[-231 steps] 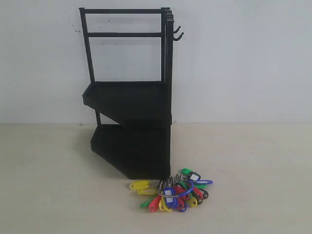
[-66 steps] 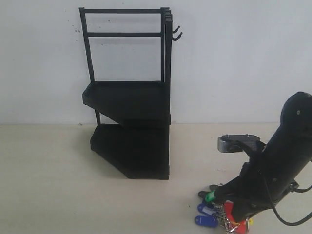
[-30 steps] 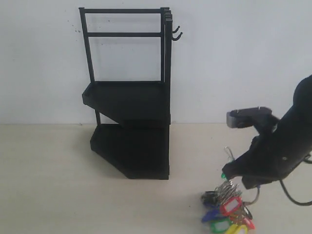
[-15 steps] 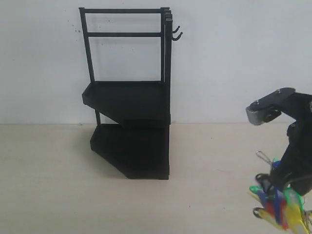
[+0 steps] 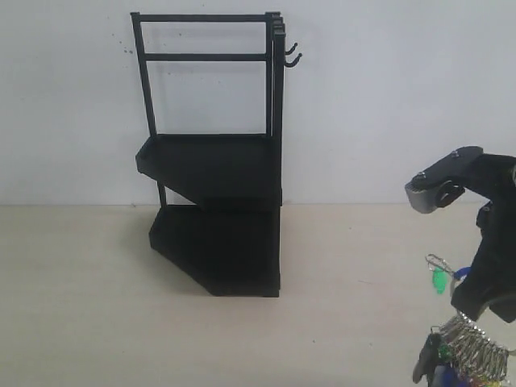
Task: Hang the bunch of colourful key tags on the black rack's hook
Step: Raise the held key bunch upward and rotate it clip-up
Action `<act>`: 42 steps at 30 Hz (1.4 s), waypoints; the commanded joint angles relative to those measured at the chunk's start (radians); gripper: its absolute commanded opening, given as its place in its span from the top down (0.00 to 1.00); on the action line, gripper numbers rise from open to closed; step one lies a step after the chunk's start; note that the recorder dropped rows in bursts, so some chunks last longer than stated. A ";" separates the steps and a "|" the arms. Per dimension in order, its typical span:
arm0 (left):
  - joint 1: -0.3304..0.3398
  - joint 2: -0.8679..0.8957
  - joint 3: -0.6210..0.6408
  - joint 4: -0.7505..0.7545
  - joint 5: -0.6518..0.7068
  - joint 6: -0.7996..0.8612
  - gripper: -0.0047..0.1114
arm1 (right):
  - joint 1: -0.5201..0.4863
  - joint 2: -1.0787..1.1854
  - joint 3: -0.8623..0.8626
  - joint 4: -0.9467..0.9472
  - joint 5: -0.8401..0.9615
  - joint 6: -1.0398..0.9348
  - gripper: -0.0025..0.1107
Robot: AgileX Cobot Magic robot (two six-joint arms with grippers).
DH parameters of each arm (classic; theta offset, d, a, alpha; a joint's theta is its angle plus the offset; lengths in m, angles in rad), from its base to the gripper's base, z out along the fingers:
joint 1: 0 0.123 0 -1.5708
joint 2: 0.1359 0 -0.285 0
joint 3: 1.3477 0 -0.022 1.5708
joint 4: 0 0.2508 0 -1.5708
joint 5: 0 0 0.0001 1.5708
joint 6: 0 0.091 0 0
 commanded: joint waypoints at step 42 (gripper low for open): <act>0.002 0.004 -0.002 -0.003 -0.002 0.000 0.92 | 0.039 0.016 -0.001 -0.016 -0.560 0.195 0.98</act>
